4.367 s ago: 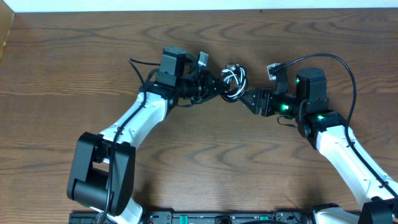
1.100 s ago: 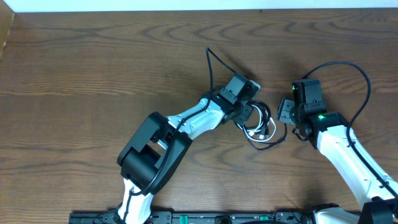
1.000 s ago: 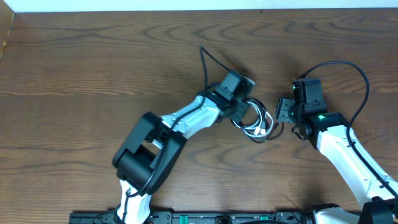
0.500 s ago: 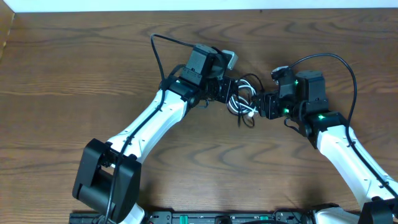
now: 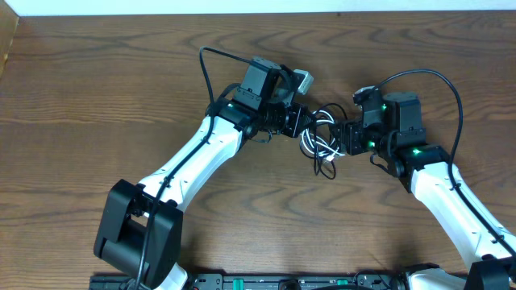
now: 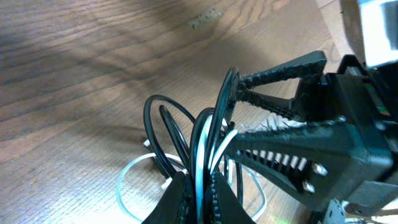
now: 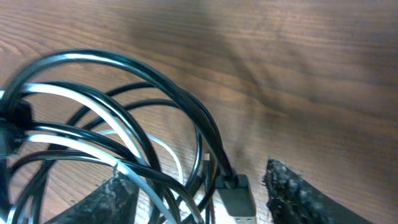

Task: Untangle cables

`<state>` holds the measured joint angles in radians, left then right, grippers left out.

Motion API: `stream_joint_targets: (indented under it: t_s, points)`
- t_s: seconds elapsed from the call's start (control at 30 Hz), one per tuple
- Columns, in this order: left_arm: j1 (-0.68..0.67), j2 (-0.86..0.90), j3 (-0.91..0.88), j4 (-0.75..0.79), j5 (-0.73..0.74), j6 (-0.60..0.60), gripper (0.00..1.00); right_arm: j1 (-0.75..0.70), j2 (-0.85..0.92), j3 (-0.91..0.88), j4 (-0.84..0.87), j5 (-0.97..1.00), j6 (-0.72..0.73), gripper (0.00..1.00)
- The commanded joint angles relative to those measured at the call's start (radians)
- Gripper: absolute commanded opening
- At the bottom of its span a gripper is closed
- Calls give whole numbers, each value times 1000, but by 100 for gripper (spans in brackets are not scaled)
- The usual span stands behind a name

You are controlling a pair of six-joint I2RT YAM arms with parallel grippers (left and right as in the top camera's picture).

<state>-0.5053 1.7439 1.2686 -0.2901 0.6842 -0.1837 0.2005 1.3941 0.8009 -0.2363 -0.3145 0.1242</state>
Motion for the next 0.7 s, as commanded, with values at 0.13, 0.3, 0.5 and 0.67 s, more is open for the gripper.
stream_joint_targets:
  t_s: [0.13, 0.3, 0.5, 0.67]
  points:
    - [35, -33, 9, -4, 158, 6, 7, -2, 0, -3, -26, -90, -43, 40]
    - [51, -35, 9, -5, 158, 6, 8, -2, 0, -3, -18, -119, -26, 2]
    - [90, -35, 9, -34, 109, 6, 49, -3, 0, -3, 19, -118, 145, 1]
    - [123, -35, 9, -134, 8, 6, 54, -2, 0, -3, 105, -119, 294, 1]
